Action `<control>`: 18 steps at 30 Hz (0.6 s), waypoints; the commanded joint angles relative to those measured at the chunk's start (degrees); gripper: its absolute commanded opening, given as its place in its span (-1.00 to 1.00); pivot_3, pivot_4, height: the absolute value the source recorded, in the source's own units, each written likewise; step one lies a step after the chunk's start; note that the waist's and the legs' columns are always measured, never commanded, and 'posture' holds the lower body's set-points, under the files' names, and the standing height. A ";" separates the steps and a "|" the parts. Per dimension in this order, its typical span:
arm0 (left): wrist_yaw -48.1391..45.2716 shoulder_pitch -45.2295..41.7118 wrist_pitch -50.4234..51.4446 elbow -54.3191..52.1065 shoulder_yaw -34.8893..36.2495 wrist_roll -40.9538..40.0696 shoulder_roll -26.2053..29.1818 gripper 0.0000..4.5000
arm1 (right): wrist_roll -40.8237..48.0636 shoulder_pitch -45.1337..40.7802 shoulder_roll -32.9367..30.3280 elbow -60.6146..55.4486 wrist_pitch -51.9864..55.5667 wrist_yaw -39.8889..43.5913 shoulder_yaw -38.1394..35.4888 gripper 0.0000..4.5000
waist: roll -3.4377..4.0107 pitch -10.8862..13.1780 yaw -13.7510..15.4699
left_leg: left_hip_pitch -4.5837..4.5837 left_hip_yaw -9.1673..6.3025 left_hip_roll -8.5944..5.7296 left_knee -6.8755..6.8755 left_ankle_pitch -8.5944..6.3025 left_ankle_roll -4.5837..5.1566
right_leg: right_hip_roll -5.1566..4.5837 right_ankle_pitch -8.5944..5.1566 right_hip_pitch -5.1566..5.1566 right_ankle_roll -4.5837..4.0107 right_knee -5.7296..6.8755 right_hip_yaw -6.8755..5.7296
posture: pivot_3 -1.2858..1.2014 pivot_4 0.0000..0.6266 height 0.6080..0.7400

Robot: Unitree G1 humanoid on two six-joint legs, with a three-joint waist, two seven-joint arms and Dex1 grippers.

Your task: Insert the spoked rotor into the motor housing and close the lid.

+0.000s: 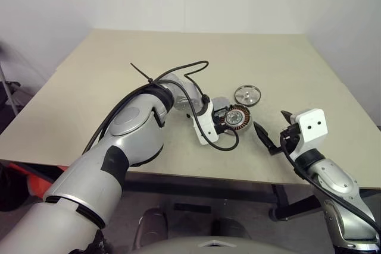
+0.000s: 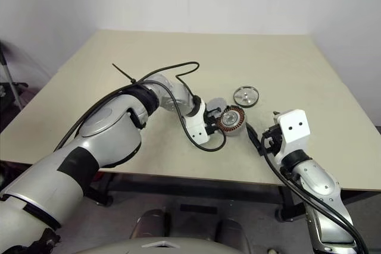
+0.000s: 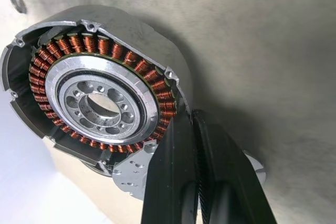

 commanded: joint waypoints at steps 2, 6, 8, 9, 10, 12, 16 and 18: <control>-2.61 -1.78 -0.70 -0.29 1.49 -2.16 0.91 -0.68 | 0.28 -0.64 -0.17 -1.96 -0.20 0.30 -0.52 1.00 | 0.00 0.00 0.01 | 0.01 0.00 0.00 0.00 0.00 0.00 | 0.00 0.00 0.00 0.00 0.00 0.00 | 0.03 -1.00 1.00; -2.20 -1.75 -0.90 -0.61 1.67 -2.53 1.13 -0.08 | 0.22 -0.74 -0.10 -1.67 -0.27 0.47 -0.50 1.00 | 0.01 -0.01 0.01 | 0.04 -0.01 0.00 0.00 0.00 0.00 | 0.00 -0.02 0.03 0.03 0.00 0.01 | 0.03 -1.00 1.00; -1.60 -1.85 -1.09 -0.73 1.48 -2.33 1.24 -0.08 | 0.12 -0.89 -0.09 -1.40 -0.34 0.50 -0.42 1.00 | 0.02 -0.01 0.02 | 0.03 -0.03 0.00 0.00 0.00 0.00 | 0.00 -0.02 0.03 0.03 0.01 0.00 | 0.03 -1.00 1.00; -1.32 -1.96 -1.26 -0.78 1.43 -2.26 1.39 -0.08 | 0.05 -1.09 -0.09 -1.18 -0.37 0.50 -0.32 1.00 | 0.02 -0.01 0.01 | 0.03 -0.03 0.00 0.00 0.00 0.00 | 0.00 -0.02 0.03 0.03 0.01 0.00 | 0.03 -1.00 1.00; -1.03 -2.07 -1.40 -0.83 1.38 -2.18 1.56 -0.08 | 0.01 -1.35 -0.10 -0.92 -0.39 0.52 -0.23 1.00 | 0.02 -0.01 0.01 | 0.03 -0.03 0.00 0.00 0.00 -0.01 | 0.00 -0.02 0.03 0.03 0.01 0.00 | 0.03 -1.00 1.00; -0.56 -2.29 -1.76 -0.90 1.45 -2.21 2.17 -0.08 | -0.07 -2.03 -0.16 -0.44 -0.42 0.62 0.03 1.00 | 0.02 -0.01 -0.02 | 0.04 -0.03 0.00 0.00 0.00 -0.01 | 0.00 -0.02 0.03 0.03 0.01 0.00 | 0.03 -1.00 1.00; -1.73 -2.32 -2.99 -0.81 2.71 -3.65 4.45 -0.08 | -0.53 -4.20 -0.21 0.89 -0.53 1.09 1.03 1.00 | 0.02 -0.01 -0.05 | 0.04 -0.03 0.00 0.00 0.01 -0.01 | 0.00 -0.01 0.03 0.01 0.02 -0.01 | 0.03 -1.00 1.00; -3.96 -1.69 -4.43 -0.68 4.47 -5.84 6.08 -0.08 | -0.73 -5.57 -0.24 1.81 -0.64 1.45 1.66 1.00 | 0.02 -0.01 -0.03 | 0.04 -0.03 0.00 0.01 0.01 -0.02 | 0.00 0.01 0.03 -0.01 0.02 0.00 | 0.03 -1.00 1.00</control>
